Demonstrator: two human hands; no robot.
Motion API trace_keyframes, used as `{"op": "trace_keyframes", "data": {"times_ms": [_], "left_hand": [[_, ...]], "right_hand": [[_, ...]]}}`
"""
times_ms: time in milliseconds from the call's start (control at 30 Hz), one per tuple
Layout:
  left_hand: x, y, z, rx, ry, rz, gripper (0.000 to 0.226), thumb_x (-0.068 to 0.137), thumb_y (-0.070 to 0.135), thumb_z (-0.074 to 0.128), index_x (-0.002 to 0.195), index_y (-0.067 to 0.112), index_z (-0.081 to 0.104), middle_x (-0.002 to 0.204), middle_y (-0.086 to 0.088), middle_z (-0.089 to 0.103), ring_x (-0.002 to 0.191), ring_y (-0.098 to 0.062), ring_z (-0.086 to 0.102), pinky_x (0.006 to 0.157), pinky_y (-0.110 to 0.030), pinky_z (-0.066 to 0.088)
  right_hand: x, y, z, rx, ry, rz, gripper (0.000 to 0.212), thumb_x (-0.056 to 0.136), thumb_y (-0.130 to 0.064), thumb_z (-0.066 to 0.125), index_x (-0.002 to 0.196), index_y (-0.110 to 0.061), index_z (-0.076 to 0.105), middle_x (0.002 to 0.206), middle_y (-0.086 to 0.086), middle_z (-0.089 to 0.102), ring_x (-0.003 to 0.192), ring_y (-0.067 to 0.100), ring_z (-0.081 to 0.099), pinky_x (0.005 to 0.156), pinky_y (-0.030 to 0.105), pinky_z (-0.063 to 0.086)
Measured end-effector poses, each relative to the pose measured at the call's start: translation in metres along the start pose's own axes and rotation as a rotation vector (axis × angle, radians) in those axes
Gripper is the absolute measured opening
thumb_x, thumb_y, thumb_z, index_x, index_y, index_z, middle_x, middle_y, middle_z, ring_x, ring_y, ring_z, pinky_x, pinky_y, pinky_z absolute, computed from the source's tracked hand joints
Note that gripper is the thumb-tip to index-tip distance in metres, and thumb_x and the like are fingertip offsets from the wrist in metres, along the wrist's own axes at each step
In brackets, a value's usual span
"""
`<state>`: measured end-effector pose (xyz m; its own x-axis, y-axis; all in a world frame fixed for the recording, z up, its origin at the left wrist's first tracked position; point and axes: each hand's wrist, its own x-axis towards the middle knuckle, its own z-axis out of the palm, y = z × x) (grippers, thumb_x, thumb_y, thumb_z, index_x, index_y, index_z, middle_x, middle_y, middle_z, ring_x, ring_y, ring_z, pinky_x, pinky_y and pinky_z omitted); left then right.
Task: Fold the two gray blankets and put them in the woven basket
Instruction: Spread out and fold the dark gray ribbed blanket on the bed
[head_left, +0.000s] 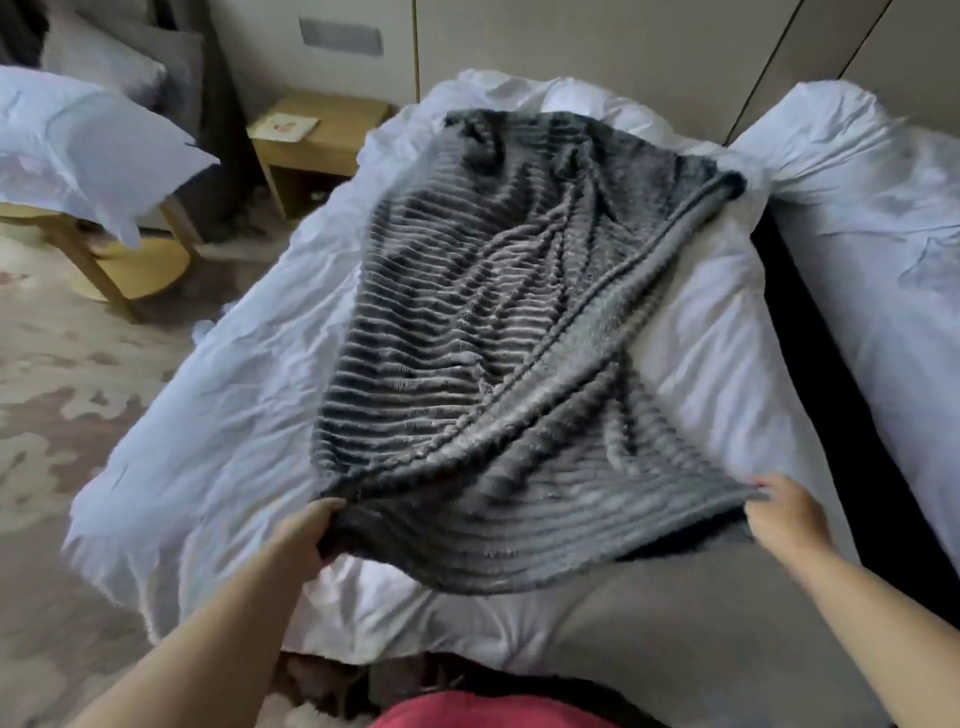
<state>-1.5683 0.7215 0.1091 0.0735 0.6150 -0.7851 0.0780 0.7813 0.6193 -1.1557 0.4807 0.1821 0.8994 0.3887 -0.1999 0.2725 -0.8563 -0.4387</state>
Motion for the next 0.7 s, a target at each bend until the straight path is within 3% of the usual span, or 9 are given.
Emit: {"op": "trace_keyframes", "data": {"times_ms": [67,133,233,367,467,533,700], "left_hand": [[-0.029,0.023,0.010,-0.051,0.011,0.169,0.009,0.092,0.015,0.058,0.096,0.008,0.061,0.074,-0.011,0.068,0.046,-0.014,0.063,0.044,-0.020,0.051],[-0.056,0.049,0.017,-0.107,0.007,0.363,0.007,0.091,0.022,0.061,0.092,0.016,0.062,0.077,-0.006,0.066,0.053,-0.014,0.063,0.049,-0.022,0.052],[-0.081,0.040,0.011,-0.177,0.062,0.480,0.012,0.090,0.028,0.062,0.098,0.019,0.063,0.087,-0.006,0.064,0.070,-0.020,0.060,0.064,-0.032,0.050],[-0.086,-0.032,-0.007,0.020,0.352,0.381,0.022,0.087,0.029,0.066,0.102,0.013,0.063,0.087,-0.009,0.060,0.077,-0.027,0.059,0.069,-0.037,0.052],[-0.091,-0.087,-0.016,0.034,0.408,0.270,0.011,0.084,0.021,0.067,0.081,0.012,0.062,0.075,-0.008,0.058,0.073,-0.026,0.059,0.057,-0.030,0.049],[-0.094,-0.116,-0.020,0.143,0.448,0.272,0.012,0.083,0.020,0.064,0.072,0.014,0.061,0.075,-0.009,0.062,0.078,-0.030,0.061,0.064,-0.032,0.047],[-0.101,-0.156,-0.034,0.320,0.512,0.185,0.017,0.081,0.020,0.056,0.081,0.007,0.067,0.081,-0.021,0.066,0.081,-0.039,0.064,0.079,-0.043,0.055]], "right_hand": [[0.005,-0.027,-0.034,0.111,0.110,-0.124,0.034,0.082,0.003,0.051,0.110,-0.008,0.066,0.111,0.024,0.066,0.102,0.040,0.059,0.083,0.037,0.045],[-0.002,-0.038,-0.067,0.233,0.266,-0.230,0.038,0.078,0.003,0.047,0.106,-0.014,0.066,0.104,0.019,0.068,0.097,0.038,0.060,0.082,0.038,0.046],[-0.023,-0.017,-0.087,0.353,0.358,-0.272,0.044,0.072,-0.001,0.041,0.102,-0.020,0.065,0.098,0.015,0.068,0.092,0.035,0.060,0.081,0.040,0.049],[-0.049,0.060,-0.059,0.217,0.220,-0.147,0.042,0.081,0.001,0.041,0.112,-0.016,0.064,0.103,0.021,0.067,0.089,0.039,0.060,0.076,0.039,0.049],[-0.069,0.119,-0.025,0.069,0.074,-0.077,0.038,0.089,-0.001,0.042,0.119,-0.015,0.061,0.096,0.020,0.066,0.075,0.038,0.060,0.059,0.032,0.044],[-0.081,0.146,-0.006,0.009,0.023,-0.046,0.035,0.090,-0.001,0.043,0.118,-0.015,0.059,0.085,0.016,0.063,0.065,0.032,0.056,0.051,0.028,0.037],[-0.101,0.183,0.012,-0.080,-0.020,0.064,0.029,0.088,0.000,0.044,0.107,-0.016,0.058,0.070,0.002,0.051,0.063,0.030,0.053,0.051,0.028,0.037]]}}
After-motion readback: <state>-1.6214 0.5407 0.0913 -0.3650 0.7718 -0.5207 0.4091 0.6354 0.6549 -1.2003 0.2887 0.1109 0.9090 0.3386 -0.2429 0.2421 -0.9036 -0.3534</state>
